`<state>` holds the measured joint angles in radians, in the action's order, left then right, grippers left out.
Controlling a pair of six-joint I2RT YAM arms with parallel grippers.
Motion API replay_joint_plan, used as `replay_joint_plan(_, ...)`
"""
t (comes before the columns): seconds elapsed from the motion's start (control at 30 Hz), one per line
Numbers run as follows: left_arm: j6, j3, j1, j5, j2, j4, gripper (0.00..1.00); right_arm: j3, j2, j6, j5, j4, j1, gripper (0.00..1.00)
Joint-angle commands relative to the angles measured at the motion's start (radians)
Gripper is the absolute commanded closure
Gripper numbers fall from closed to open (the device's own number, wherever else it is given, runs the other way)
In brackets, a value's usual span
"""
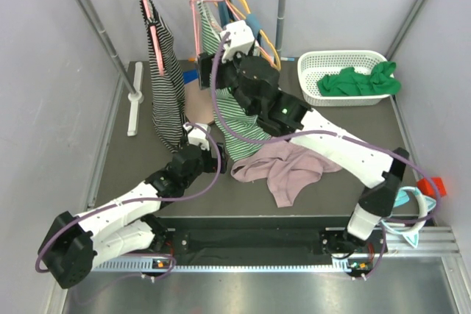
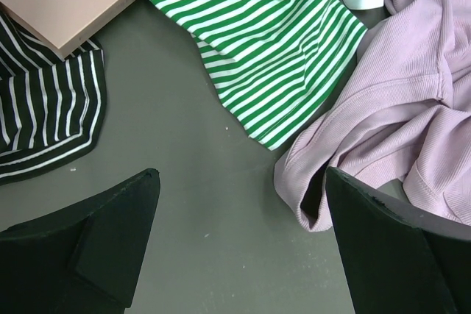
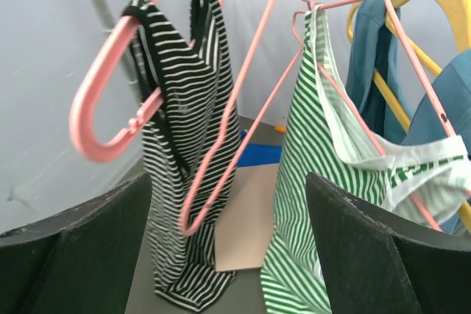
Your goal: Place the tank top on the hanger
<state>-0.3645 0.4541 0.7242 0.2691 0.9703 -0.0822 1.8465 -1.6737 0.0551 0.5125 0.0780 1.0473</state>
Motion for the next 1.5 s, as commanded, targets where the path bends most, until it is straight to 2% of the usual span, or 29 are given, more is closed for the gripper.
replay_joint_plan(0.0, -0.008, -0.008, -0.002, -0.013, -0.021, -0.027, 0.02, 0.132, -0.072, 0.011, -0.057, 0.037, -0.043, 0.16)
replay_joint_plan(0.2, -0.010, -0.006, -0.002, -0.016, -0.025, -0.025, 0.02, 0.284, -0.219, 0.028, -0.091, 0.106, -0.055, 0.16)
replay_joint_plan(0.47, -0.010, -0.009, -0.002, -0.014, -0.038, -0.022, 0.02, 0.345, -0.270, 0.054, -0.097, 0.110, -0.055, 0.17)
replay_joint_plan(0.63, -0.010, -0.009, -0.002, -0.011, -0.044, -0.021, 0.02, 0.425, -0.320, 0.058, -0.051, 0.201, -0.055, 0.19)
replay_joint_plan(0.9, -0.011, -0.012, -0.002, -0.010, -0.044, -0.025, 0.02, 0.424, -0.317, 0.060, 0.038, 0.267, -0.056, 0.26)
replay_joint_plan(1.0, -0.011, -0.012, -0.002, -0.010, -0.042, -0.024, 0.02, 0.422, -0.314, 0.061, 0.040, 0.279, -0.061, 0.35)
replay_joint_plan(1.1, -0.011, -0.012, -0.002, -0.007, -0.042, -0.024, 0.01, 0.412, -0.308, 0.061, 0.046, 0.281, -0.061, 0.49)
replay_joint_plan(1.17, -0.013, -0.012, -0.002, -0.007, -0.041, -0.025, 0.02, 0.402, -0.301, 0.063, 0.046, 0.273, -0.063, 0.55)
replay_joint_plan(1.2, -0.013, -0.012, -0.002, -0.007, -0.039, -0.027, 0.02, 0.392, -0.299, 0.061, 0.046, 0.270, -0.063, 0.62)
replay_joint_plan(1.4, -0.014, -0.011, -0.002, -0.011, -0.027, -0.030, 0.02, 0.362, -0.281, 0.052, 0.046, 0.233, -0.063, 0.80)
replay_joint_plan(1.47, -0.014, -0.009, -0.002, -0.014, -0.022, -0.030, 0.02, 0.362, -0.281, 0.052, 0.047, 0.224, -0.061, 0.83)
